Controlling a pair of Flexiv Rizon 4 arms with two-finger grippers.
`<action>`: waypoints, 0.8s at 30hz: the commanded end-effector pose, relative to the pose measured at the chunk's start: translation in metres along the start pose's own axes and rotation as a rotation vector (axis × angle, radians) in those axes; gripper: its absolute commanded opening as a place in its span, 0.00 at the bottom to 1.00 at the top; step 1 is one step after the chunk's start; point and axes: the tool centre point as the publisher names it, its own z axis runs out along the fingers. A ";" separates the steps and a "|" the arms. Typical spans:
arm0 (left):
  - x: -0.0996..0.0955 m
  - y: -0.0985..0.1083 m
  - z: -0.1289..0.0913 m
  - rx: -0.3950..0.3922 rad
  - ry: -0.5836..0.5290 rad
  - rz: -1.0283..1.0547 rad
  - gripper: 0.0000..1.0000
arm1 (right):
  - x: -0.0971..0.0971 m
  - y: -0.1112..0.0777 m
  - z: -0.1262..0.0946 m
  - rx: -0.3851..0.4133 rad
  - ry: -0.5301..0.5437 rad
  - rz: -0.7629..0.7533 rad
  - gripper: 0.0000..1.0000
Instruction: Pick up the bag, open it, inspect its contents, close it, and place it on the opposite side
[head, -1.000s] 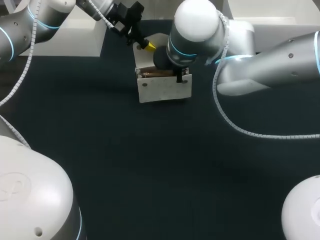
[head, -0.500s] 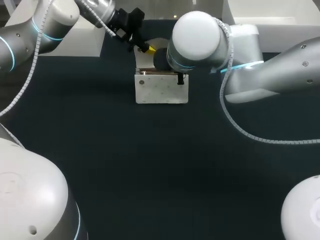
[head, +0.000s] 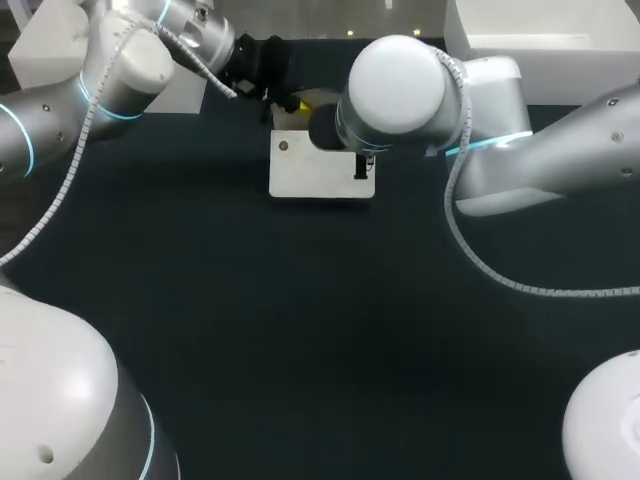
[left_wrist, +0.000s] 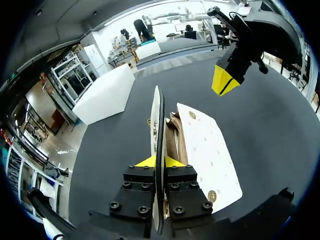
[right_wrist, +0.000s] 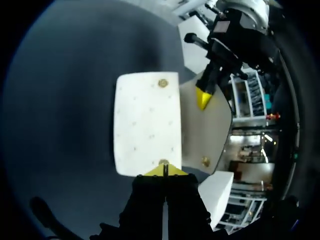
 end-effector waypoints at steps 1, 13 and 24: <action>0.006 0.015 0.012 0.010 -0.124 0.002 0.00 | 0.010 -0.004 0.003 -0.011 -0.004 0.019 0.00; 0.005 0.029 0.021 0.024 -0.183 0.048 0.00 | 0.032 -0.005 0.009 -0.038 0.027 0.131 0.00; 0.005 0.029 0.021 0.024 -0.183 0.048 0.00 | 0.033 -0.005 0.012 -0.023 0.049 0.155 0.00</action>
